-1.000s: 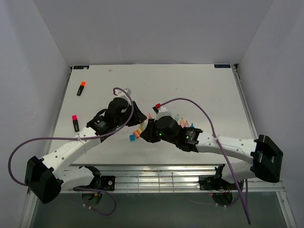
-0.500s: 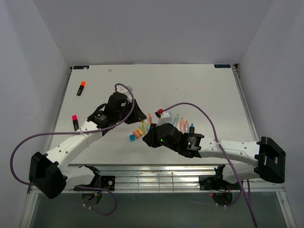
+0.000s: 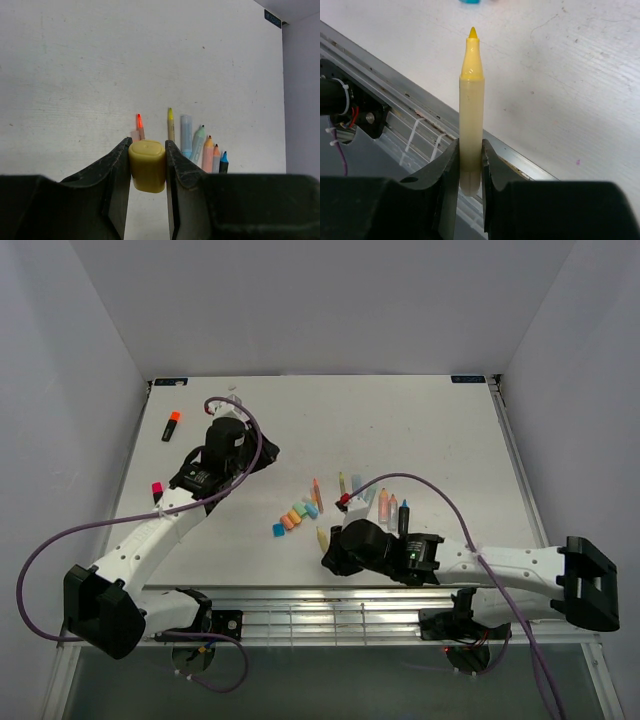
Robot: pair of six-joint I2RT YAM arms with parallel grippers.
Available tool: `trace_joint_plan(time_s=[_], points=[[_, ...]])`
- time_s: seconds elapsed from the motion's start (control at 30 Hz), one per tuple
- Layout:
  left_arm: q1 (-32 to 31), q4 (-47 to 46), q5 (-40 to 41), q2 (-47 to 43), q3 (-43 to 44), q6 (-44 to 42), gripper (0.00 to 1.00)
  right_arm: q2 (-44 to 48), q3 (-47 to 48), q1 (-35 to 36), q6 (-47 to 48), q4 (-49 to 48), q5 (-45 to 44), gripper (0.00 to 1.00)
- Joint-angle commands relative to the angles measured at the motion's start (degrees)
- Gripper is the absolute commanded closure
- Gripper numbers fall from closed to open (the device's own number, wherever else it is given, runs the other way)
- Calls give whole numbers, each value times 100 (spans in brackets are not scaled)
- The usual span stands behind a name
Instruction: Open the pen caps
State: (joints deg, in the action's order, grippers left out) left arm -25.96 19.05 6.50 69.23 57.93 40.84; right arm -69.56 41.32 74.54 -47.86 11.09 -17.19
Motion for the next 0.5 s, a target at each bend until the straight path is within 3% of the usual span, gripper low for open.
trace_joint_plan(time_s=[0.0, 0.13, 0.3, 0.47], points=[[12, 99, 79, -59, -35, -366, 100, 696, 34, -272, -22, 463, -504, 92], [12, 204, -17, -313, -659, -428, 100, 1356, -71, -1168, 250, 955, -347, 92], [11, 152, -316, -735, -1634, -270, 100, 2059, -326, -2952, 821, 1299, 268, 92], [12, -137, -509, -1025, -2671, -208, 100, 1929, -493, -4287, 1383, 1343, 1024, 92]])
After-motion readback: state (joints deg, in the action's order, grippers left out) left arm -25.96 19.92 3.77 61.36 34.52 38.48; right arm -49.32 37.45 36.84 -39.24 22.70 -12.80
